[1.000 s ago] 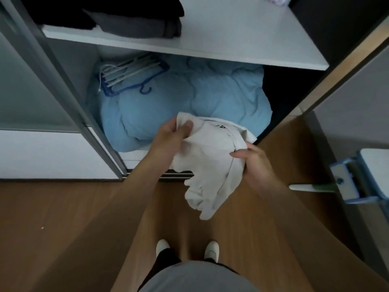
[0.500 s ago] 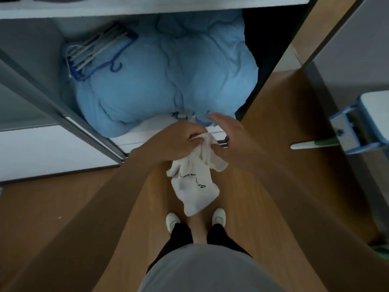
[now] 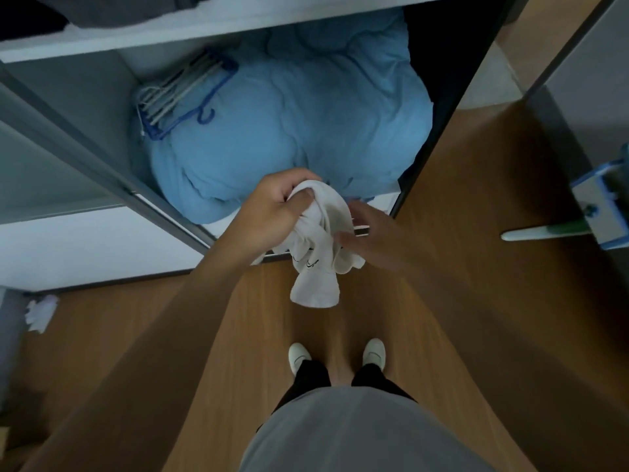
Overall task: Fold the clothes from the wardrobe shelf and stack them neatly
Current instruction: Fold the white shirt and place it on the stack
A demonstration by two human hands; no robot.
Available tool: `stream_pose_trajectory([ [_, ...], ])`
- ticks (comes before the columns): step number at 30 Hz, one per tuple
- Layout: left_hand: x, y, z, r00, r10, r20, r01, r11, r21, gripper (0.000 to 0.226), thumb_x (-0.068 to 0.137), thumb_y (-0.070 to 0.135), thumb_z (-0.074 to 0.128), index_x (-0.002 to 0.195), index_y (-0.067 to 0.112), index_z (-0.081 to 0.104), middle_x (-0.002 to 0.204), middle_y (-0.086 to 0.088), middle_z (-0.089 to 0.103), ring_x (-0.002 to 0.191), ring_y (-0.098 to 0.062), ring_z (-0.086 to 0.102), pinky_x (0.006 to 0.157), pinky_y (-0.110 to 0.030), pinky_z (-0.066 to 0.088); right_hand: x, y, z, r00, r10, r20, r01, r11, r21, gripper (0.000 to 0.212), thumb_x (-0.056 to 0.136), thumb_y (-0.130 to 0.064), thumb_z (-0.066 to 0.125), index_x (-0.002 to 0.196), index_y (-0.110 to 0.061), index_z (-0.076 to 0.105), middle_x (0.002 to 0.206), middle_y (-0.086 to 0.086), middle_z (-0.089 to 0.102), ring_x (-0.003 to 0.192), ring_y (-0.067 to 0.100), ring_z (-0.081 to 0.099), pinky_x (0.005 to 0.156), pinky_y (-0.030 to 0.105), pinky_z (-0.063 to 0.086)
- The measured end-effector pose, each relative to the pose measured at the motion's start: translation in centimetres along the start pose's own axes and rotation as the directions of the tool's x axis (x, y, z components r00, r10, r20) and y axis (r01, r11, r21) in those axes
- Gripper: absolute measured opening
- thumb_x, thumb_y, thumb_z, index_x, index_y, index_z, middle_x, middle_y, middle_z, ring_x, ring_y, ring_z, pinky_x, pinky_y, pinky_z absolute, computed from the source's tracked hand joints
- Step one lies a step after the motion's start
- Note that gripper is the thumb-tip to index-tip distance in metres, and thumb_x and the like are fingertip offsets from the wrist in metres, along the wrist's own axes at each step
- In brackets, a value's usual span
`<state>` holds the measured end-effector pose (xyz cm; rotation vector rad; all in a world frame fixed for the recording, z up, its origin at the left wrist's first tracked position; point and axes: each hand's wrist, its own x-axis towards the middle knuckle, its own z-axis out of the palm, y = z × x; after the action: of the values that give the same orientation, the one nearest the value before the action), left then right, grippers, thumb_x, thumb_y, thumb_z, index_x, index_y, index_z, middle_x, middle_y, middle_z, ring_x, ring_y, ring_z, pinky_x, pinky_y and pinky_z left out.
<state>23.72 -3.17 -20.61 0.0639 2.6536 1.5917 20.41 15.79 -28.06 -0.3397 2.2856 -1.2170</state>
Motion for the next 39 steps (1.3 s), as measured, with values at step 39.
stream_pose_trajectory([
  [39, -0.7, -8.8, -1.1, 0.903, -0.074, -0.423, 0.227, 0.919, 0.323, 0.020, 0.072, 0.025, 0.047, 0.055, 0.013, 0.045, 0.050, 0.000, 0.039, 0.054, -0.023, 0.040, 0.054, -0.030, 0.030, -1.8, 1.0, -3.7, 0.948, 0.069, -0.312, -0.125, 0.978, -0.165, 0.027, 0.089, -0.013, 0.049, 0.078, 0.007, 0.065, 0.075, 0.025, 0.061, 0.062, 0.018, 0.048, 0.057, 0.031, 0.035],
])
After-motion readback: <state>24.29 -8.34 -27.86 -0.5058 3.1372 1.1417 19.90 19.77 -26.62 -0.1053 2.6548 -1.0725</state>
